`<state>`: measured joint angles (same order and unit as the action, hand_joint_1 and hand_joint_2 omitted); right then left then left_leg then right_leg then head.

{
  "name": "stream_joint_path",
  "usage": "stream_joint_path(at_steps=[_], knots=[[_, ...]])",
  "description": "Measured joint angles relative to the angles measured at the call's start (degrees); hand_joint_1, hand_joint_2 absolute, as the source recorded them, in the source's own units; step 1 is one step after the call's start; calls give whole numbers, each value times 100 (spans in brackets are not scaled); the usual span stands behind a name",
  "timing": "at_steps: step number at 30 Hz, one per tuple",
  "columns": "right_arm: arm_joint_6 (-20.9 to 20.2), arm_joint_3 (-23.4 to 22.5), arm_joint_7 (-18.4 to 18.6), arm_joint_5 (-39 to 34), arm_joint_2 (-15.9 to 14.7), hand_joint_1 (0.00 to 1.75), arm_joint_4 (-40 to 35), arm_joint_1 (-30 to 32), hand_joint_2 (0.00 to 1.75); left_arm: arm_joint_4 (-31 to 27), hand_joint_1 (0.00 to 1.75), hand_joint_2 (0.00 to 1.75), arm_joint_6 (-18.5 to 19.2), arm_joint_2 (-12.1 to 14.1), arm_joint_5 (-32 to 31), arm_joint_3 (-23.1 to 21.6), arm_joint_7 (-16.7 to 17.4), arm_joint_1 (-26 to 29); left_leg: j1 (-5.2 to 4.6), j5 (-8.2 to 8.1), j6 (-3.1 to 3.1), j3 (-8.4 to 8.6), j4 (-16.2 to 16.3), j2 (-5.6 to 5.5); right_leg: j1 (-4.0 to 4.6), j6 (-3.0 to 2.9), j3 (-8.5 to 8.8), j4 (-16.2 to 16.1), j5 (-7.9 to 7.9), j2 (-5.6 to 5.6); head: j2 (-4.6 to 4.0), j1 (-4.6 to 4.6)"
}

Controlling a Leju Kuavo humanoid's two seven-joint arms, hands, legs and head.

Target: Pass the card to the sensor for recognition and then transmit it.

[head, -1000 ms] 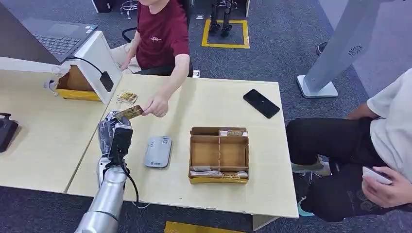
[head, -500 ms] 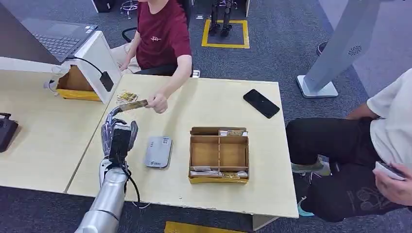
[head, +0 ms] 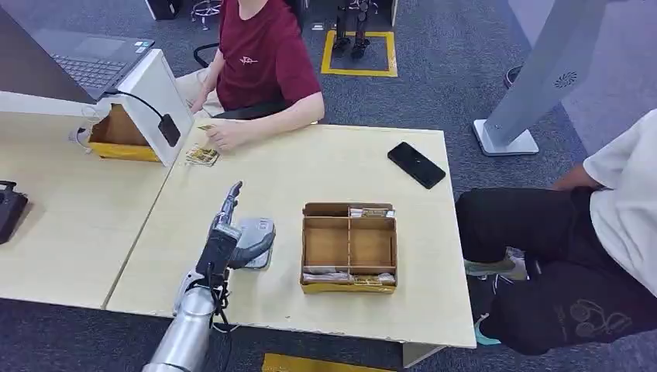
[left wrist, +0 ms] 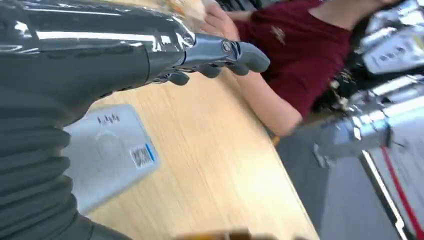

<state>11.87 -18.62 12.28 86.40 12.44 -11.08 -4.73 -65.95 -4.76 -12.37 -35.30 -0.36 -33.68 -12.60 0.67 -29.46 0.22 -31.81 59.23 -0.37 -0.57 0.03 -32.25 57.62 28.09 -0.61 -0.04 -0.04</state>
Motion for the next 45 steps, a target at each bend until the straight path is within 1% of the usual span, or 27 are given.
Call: stream_joint_path(at_steps=[2, 3, 4, 6, 9, 10, 11, 12, 14, 15, 17, 19, 21, 23, 28, 30, 32, 34, 39, 43, 45], knots=[[15, -63, 31, -4, 0, 0, 0, -2, 0, -494, 0, 175, 85, 26, -160, -542, -22, 333, 0, 0, 0, -3, 0, -4, 0, 2, -1, -1, 2, 3, 0, 0], [22, -87, 39, -4, 0, 0, 0, -2, 0, -686, 0, 175, 25, 57, -269, -794, 2, 453, 0, 0, 0, -5, 0, -6, 0, 3, -1, -1, 2, 5, 0, 0], [37, -138, 41, -9, 0, 0, 0, -2, 0, -931, 0, 175, -121, 107, -464, -1082, 31, 567, 0, 0, 1, -6, 0, -5, 0, 3, -1, -1, 2, 5, 0, 0], [55, -190, 41, -11, 0, 0, 0, -3, 0, -1183, 0, 175, -326, 177, -647, -1541, 72, 657, 0, 0, 1, -7, 0, -5, 0, 3, -1, -1, 2, 6, 0, 0], [57, -231, 41, -11, 0, 0, 0, -3, 0, -1487, 0, 175, -435, 260, -747, -1959, 123, 791, 0, 0, 0, -4, 0, -3, 0, 3, -1, -1, 2, 6, 0, -2], [59, -253, 43, -11, 2, 0, 0, -4, 0, -1563, 0, 175, -548, 293, -873, -2092, 112, 830, 0, 0, 0, -4, 0, -4, 0, 3, 0, -1, 2, 6, 0, -2], [59, -284, 48, -13, 2, 0, 0, -4, 0, -1621, 0, 175, -762, 315, -1087, -2214, 116, 850, 0, 1, 0, -3, 0, -5, 0, 3, -1, -1, 2, 7, 0, 2], [61, -308, 52, -11, 7, 0, 0, -4, 0, -1673, 0, 175, -1073, 339, -1394, -2347, 164, 856, 0, 1, 0, -3, 0, -5, 0, 3, -1, -1, 2, 7, 0, -2], [66, -336, 66, -9, 17, 0, 0, -7, 0, -1754, 0, 175, -1709, 389, -2139, -2684, 396, 855, 0, 0, 0, -4, 0, -5, 0, 3, 0, -1, 2, 7, 0, -2], [66, -347, 74, -9, 24, 0, 0, -8, 0, -1758, 0, 175, -2034, 405, -2559, -2828, 556, 852, 0, 0, 0, -4, 0, -5, 0, 3, 0, -1, 2, 7, 0, 0], [66, -382, 76, -4, 33, 0, 0, -13, 0, -1746, 0, 175, -2523, 439, -3180, -3159, 949, 841, 0, 0, 0, -4, 0, -3, 0, 3, -1, -1, 2, 6, 0, 0], [66, -422, 76, -2, 35, 0, 0, -18, 0, -1664, 0, 175, -2831, 485, -3587, -3425, 1244, 791, 0, 0, 1, -4, 0, -5, 0, 3, -1, -1, 2, 6, 0, 0], [66, -448, 76, 0, 37, 0, 0, -19, 0, -1573, 0, 175, -2968, 522, -3665, -3614, 1325, 754, -1, 0, 1, -4, 0, -4, -1, 3, -1, -1, 2, 6, 0, 0], [66, -463, 76, 0, 37, 0, 0, -19, 0, -1503, 0, 175, -2999, 553, -3679, -3745, 1346, 726, -1, 0, 1, -4, 0, -3, -1, 3, -1, -1, 2, 6, 0, 0], [66, -474, 76, 0, 39, 0, 0, -19, 0, -1426, 0, 175, -3012, 614, -3771, -3901, 1395, 689, 0, 0, 0, -3, 0, -4, 0, 3, -1, -1, 2, 6, 0, 0], [66, -478, 74, 9, 39, 0, 0, -19, 0, -1367, 0, 175, -3096, 638, -4035, -3942, 1563, 649, 0, 0, 0, -3, 0, -4, 0, 3, -1, -1, 2, 6, 0, 0], [59, -483, 74, 17, 42, 0, 0, -23, 0, -1135, 0, 175, -3317, 645, -4552, -3964, 1898, 557, 0, 0, 0, -3, 0, -4, 0, 3, -1, -1, 2, 6, 0, 0], [55, -485, 74, 26, 42, 0, -2, -23, 0, -908, 0, 175, -3421, 656, -5036, -3964, 2213, 486, 0, 0, 0, -2, 0, -3, -1, 3, -1, -1, 2, 6, 0, 0], [48, -500, 72, 33, 46, 0, -2, -26, 0, -306, 0, 175, -3463, 658, -5254, -3964, 2441, 305, 0, 1, 0, -3, 0, -3, -1, 3, 0, -1, 2, 6, 0, 0], [31, -503, 72, 33, 46, 0, 0, -26, 0, 68, 0, 175, -3465, 656, -5200, -3962, 2439, 184, 0, 0, 0, -4, 0, -4, -1, 3, -1, -1, 2, 6, 0, 0], [31, -502, 72, 33, 46, 0, -2, -27, 0, 242, 0, 175, -3465, 656, -5312, -3922, 2538, 115, 0, 0, 0, -4, 0, -4, -1, 3, -1, -1, 2, 6, 0, 0]])
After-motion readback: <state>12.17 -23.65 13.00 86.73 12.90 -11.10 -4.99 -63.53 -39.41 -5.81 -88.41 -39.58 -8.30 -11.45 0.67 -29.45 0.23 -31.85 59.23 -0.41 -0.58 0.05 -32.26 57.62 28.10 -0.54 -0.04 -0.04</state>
